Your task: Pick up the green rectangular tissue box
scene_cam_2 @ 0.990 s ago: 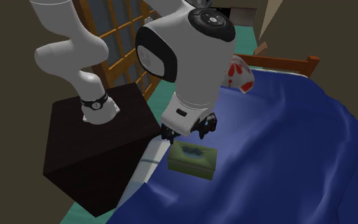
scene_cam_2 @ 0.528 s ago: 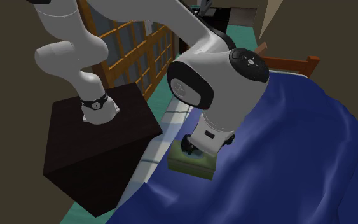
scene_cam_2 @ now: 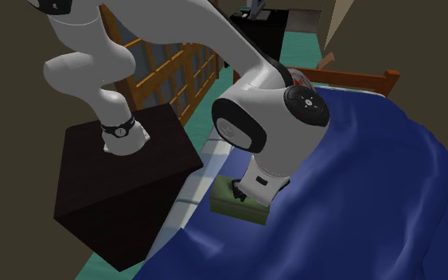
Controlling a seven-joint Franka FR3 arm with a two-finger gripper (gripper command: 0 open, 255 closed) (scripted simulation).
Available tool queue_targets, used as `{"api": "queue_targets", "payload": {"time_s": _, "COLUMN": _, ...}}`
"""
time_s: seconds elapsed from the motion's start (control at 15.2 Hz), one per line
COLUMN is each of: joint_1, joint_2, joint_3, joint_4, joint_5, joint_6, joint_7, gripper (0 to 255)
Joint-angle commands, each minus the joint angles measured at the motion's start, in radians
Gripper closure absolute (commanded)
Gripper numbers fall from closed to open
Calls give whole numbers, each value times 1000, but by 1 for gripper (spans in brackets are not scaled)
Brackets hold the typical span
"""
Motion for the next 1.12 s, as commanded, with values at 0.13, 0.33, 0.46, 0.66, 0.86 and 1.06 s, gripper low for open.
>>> {"api": "queue_targets", "payload": {"time_s": 0.13, "joint_1": 0, "joint_2": 1, "joint_3": 0, "joint_4": -1, "joint_5": 0, "joint_6": 3, "joint_7": 0, "gripper": 255}}
{"api": "queue_targets", "payload": {"time_s": 0.33, "joint_1": 0, "joint_2": 1, "joint_3": 0, "joint_4": -1, "joint_5": 0, "joint_6": 3, "joint_7": 0, "gripper": 255}}
{"api": "queue_targets", "payload": {"time_s": 0.46, "joint_1": 0, "joint_2": 2, "joint_3": 0, "joint_4": 0, "joint_5": -1, "joint_6": 2, "joint_7": 0, "gripper": 255}}
{"api": "queue_targets", "payload": {"time_s": 0.66, "joint_1": -2, "joint_2": -15, "joint_3": 2, "joint_4": 5, "joint_5": 4, "joint_6": -20, "joint_7": -1, "gripper": 255}}
{"api": "queue_targets", "payload": {"time_s": 0.86, "joint_1": -4, "joint_2": -38, "joint_3": 5, "joint_4": 15, "joint_5": 9, "joint_6": -51, "joint_7": -1, "gripper": 255}}
{"api": "queue_targets", "payload": {"time_s": 1.06, "joint_1": -6, "joint_2": -59, "joint_3": 8, "joint_4": 27, "joint_5": 14, "joint_6": -84, "joint_7": -2, "gripper": 255}}
